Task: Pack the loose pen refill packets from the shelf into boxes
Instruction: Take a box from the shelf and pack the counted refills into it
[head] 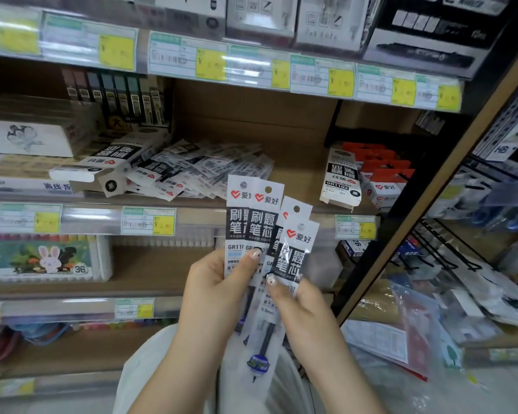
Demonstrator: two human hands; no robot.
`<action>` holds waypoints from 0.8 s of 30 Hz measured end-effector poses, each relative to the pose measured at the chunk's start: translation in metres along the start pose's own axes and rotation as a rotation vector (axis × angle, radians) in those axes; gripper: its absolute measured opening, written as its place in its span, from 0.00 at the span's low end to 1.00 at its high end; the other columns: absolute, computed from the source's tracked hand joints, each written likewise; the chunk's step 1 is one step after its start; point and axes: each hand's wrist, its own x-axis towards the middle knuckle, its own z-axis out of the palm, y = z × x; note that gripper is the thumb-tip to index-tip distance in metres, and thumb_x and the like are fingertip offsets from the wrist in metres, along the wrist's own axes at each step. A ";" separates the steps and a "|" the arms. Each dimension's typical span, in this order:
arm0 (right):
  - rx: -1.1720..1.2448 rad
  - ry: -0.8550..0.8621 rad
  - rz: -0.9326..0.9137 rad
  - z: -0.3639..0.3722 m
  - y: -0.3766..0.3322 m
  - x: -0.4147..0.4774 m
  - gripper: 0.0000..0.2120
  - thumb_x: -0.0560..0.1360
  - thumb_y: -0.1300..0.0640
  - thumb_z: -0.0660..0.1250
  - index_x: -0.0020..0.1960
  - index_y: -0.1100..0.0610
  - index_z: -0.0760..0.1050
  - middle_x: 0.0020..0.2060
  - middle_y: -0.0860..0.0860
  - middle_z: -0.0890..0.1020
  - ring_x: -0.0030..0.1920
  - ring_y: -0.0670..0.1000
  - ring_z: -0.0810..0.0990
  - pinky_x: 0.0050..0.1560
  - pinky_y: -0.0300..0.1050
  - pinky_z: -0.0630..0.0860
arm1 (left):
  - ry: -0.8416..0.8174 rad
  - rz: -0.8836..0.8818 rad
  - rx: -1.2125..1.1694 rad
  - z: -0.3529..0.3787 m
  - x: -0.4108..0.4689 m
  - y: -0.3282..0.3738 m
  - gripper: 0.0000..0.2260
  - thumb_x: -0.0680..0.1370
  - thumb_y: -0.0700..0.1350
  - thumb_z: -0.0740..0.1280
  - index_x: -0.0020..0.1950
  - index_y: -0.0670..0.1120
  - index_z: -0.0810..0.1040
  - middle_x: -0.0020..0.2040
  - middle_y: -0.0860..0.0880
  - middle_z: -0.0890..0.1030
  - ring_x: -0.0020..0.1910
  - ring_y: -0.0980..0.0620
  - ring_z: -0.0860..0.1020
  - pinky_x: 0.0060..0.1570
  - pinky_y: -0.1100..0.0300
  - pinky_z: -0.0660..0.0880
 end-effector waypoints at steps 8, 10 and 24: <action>0.084 0.122 -0.189 0.004 -0.004 -0.002 0.14 0.76 0.45 0.62 0.59 0.48 0.72 0.54 0.36 0.80 0.56 0.36 0.77 0.54 0.30 0.72 | 0.027 -0.043 -0.060 0.003 -0.015 -0.003 0.07 0.76 0.45 0.66 0.46 0.48 0.84 0.43 0.48 0.86 0.45 0.47 0.84 0.46 0.49 0.79; 0.103 0.167 -0.253 0.008 -0.004 -0.004 0.13 0.75 0.50 0.61 0.59 0.48 0.72 0.54 0.34 0.80 0.55 0.35 0.77 0.51 0.27 0.71 | 0.032 -0.049 -0.052 0.004 -0.017 -0.003 0.07 0.77 0.44 0.66 0.46 0.48 0.84 0.43 0.48 0.86 0.45 0.46 0.84 0.48 0.45 0.79; 0.045 0.172 -0.248 0.007 -0.007 0.004 0.09 0.75 0.48 0.57 0.50 0.46 0.75 0.48 0.41 0.83 0.50 0.38 0.80 0.48 0.29 0.73 | -0.147 0.001 -0.046 0.006 -0.017 0.003 0.09 0.72 0.49 0.66 0.49 0.52 0.83 0.45 0.50 0.86 0.46 0.52 0.84 0.45 0.57 0.79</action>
